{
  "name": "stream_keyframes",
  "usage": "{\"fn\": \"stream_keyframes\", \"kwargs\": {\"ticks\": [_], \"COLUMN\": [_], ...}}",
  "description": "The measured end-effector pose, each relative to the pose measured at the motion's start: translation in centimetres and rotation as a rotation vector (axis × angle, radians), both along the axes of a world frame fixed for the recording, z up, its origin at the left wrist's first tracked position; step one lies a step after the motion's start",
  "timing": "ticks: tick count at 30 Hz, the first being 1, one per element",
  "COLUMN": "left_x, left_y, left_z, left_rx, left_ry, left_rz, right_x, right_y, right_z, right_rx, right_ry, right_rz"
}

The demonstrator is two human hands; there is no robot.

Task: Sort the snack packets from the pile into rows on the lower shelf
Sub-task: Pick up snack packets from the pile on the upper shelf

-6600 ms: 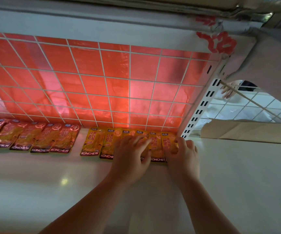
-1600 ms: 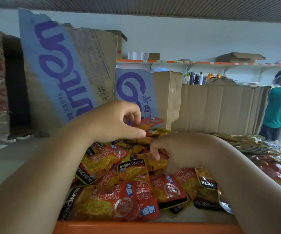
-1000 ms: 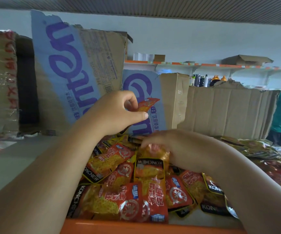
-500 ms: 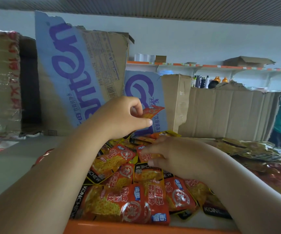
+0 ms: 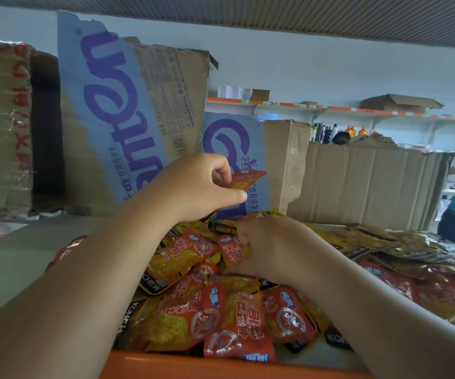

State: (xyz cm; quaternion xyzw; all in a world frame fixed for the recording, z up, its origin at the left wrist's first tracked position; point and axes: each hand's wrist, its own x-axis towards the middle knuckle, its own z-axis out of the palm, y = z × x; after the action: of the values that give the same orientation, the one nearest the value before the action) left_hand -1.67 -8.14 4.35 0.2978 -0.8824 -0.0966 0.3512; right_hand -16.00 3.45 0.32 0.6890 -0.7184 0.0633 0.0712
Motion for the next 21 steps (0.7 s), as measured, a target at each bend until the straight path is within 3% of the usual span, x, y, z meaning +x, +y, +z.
{"fn": "stream_keyframes", "kwargs": {"ticks": [7,11,21], "left_x": [0.1,0.2,0.6], "left_y": [0.0,0.1,0.1], "left_z": [0.0,0.1,0.2], "left_rx": [-0.002,0.005,-0.074], "left_ry": [-0.006,0.001,0.048], "left_rz": [0.014,0.021,0.088], "right_x": [0.1,-0.8,-3.5], "right_y": [0.4,1.0,2.5], "right_z": [-0.4,0.9,2.6], "right_rx": [-0.13,-0.15,-0.289], "right_ry": [0.024,-0.216,-0.42], "right_rz": [0.067,0.032,0.068]}}
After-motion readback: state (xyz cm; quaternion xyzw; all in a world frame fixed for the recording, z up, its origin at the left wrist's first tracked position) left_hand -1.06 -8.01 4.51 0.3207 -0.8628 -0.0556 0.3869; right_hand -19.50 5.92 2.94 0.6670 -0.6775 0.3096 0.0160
